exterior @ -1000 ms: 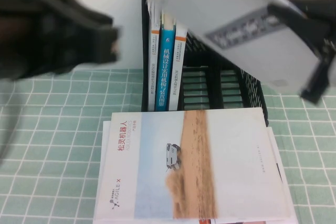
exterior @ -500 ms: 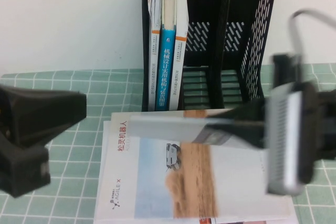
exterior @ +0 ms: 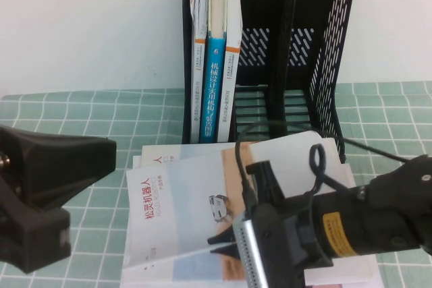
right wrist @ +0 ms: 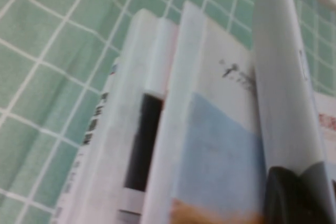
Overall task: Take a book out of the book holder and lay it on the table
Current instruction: Place the picked book on the book
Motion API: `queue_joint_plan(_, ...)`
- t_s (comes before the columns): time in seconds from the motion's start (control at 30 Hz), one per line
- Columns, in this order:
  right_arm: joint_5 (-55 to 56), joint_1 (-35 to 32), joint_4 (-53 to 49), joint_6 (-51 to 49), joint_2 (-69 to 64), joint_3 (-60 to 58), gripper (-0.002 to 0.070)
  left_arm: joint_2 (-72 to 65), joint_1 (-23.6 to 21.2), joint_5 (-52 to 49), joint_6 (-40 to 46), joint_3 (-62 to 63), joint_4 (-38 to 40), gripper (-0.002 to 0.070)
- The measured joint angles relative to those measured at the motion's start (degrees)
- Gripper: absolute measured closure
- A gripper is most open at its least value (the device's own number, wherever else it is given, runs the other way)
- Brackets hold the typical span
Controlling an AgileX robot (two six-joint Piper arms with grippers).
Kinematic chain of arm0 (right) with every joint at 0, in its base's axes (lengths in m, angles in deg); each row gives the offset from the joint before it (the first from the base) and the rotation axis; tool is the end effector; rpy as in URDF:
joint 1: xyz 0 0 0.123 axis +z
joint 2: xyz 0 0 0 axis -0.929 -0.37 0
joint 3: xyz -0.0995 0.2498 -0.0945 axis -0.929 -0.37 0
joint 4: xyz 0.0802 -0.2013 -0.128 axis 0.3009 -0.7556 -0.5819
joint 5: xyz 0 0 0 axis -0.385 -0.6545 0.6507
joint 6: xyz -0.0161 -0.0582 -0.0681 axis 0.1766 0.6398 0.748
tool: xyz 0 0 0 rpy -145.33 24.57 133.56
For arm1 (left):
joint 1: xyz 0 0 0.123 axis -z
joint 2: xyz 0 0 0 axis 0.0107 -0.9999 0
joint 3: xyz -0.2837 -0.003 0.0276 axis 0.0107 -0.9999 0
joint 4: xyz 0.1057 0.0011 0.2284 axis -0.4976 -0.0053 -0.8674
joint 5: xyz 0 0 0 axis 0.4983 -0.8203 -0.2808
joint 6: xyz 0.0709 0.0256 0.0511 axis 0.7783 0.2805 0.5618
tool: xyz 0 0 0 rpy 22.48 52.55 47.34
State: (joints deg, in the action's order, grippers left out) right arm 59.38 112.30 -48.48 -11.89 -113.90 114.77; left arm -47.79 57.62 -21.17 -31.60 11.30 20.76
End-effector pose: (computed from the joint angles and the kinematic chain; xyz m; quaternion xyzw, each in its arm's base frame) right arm 0.1863 0.2407 0.2298 -0.7738 0.4360 0.1527 0.4335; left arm 0.0854 -0.1013 0.4338 0.1766 0.8250 -0.2959 0.4478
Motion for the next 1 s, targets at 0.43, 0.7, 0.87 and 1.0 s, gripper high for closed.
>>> queue_joint_plan(0.43, 1.63, 0.14, 1.23, -21.11, -2.84, 0.0, 0.0272, 0.0, 0.0, -2.18, 0.95, 0.0, 0.0, 0.0678)
queue_joint_plan(0.7, 8.13, 0.14, 1.26, -35.78, -3.21, 4.42, 0.0232, 0.0, 0.0, -2.57, 0.95, 0.0, 0.04, 0.0678)
queue_joint_plan(0.87, 9.74, 0.16, 0.43, -36.68, -2.67, 9.87, 0.0234, 0.75, 0.0, 3.37, 0.95, 0.0, -0.71, 0.0677)
queue_joint_plan(1.0, 6.96, -0.44, -0.02, -36.68, 0.78, 14.93, 0.0342, 2.53, 0.0, 8.4, 1.42, 0.0, -3.4, 0.0678)
